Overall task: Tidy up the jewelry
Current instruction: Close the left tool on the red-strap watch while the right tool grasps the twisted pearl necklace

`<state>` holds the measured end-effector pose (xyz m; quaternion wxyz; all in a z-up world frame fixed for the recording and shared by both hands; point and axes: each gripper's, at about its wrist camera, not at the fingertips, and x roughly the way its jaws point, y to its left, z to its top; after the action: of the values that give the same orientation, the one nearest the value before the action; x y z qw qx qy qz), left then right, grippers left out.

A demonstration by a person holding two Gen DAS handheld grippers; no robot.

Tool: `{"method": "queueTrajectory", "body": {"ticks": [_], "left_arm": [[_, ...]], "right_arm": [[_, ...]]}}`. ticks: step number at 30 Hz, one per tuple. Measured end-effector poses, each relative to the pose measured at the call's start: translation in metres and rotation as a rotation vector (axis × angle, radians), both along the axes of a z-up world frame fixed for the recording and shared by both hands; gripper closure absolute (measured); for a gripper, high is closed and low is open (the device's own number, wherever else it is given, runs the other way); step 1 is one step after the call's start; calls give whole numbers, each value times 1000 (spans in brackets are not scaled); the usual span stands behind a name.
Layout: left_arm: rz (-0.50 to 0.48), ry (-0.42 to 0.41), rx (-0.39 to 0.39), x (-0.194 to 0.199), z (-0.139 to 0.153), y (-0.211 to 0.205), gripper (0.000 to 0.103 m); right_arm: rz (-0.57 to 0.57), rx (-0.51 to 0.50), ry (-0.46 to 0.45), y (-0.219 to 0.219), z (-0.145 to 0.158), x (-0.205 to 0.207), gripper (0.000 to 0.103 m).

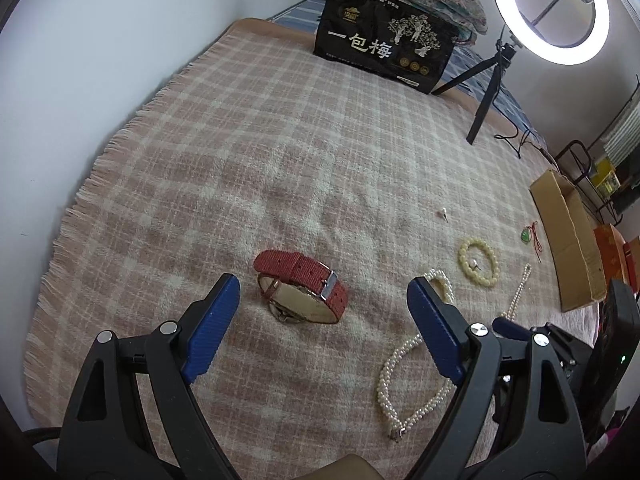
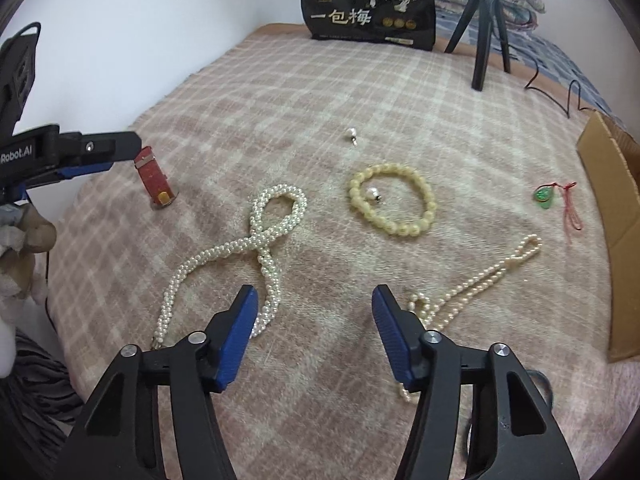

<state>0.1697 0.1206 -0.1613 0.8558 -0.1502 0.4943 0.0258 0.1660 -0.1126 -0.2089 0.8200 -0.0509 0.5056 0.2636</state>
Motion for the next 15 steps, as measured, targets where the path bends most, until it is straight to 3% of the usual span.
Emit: {"method": "queueTrajectory", "body": {"ticks": [5,11,15], "left_arm": [[15,17,-5,7,-8,-1,15],[19,31,-6,16,-16,-3,16],[41,36,-8,21,-19,1,23]], "right_arm": [[33,-15,-5,13,-5,4,58],[69,-47,-33,25,-8,5,61],[93,-89,-61,30,-10,2,68]]}}
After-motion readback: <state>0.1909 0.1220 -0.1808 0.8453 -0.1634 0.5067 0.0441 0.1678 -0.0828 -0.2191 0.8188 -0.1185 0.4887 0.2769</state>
